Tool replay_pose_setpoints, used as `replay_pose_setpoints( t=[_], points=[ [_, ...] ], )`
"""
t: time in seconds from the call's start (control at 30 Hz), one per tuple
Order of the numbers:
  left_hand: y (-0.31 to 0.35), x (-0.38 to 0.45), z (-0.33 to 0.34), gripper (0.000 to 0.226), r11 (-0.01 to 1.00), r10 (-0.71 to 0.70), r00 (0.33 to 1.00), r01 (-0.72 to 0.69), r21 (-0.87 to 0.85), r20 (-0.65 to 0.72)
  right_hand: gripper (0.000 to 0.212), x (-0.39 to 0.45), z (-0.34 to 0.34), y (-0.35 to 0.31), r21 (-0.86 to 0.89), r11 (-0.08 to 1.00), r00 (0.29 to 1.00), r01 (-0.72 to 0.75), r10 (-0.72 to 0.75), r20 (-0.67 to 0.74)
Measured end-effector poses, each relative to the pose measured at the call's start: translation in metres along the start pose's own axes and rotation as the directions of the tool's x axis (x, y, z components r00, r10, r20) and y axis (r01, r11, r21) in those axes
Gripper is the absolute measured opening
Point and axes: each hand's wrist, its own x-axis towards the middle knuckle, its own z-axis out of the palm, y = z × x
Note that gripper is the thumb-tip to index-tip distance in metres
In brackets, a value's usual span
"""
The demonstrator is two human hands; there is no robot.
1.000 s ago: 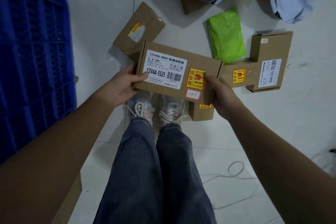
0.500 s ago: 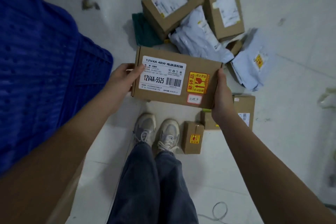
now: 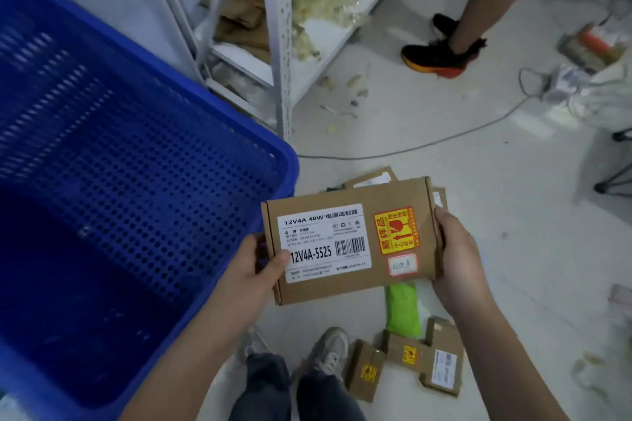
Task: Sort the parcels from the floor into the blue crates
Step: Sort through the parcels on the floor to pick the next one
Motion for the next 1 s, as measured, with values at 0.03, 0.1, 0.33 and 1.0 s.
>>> replay_pose_setpoints(
  t=[0.03,0.1,0.33,1.0],
  points=[
    [0.010,-0.019,-0.014,0.029,0.999,0.031,0.999,-0.032,-0.031,-0.017,0.032,-0.013,0.009,-0.013,0.021,0.999,1.000,0.030,-0.030,0.006],
    [0.024,-0.052,-0.041,0.032,0.993,0.052,0.997,-0.057,-0.108,-0.050,0.033,-0.036,0.027,-0.036,0.027,0.998,0.997,0.054,-0.055,0.052],
    [0.004,-0.093,-0.150,0.025,0.944,-0.084,0.962,-0.006,-0.329,-0.259,0.023,-0.109,0.157,-0.070,-0.238,0.949,0.912,0.208,-0.100,0.398],
    [-0.172,0.084,-0.159,0.042,0.649,-0.724,0.629,0.485,-0.586,-0.282,0.057,-0.007,0.339,0.120,-0.876,0.357,0.869,0.323,0.255,0.424]
  ],
)
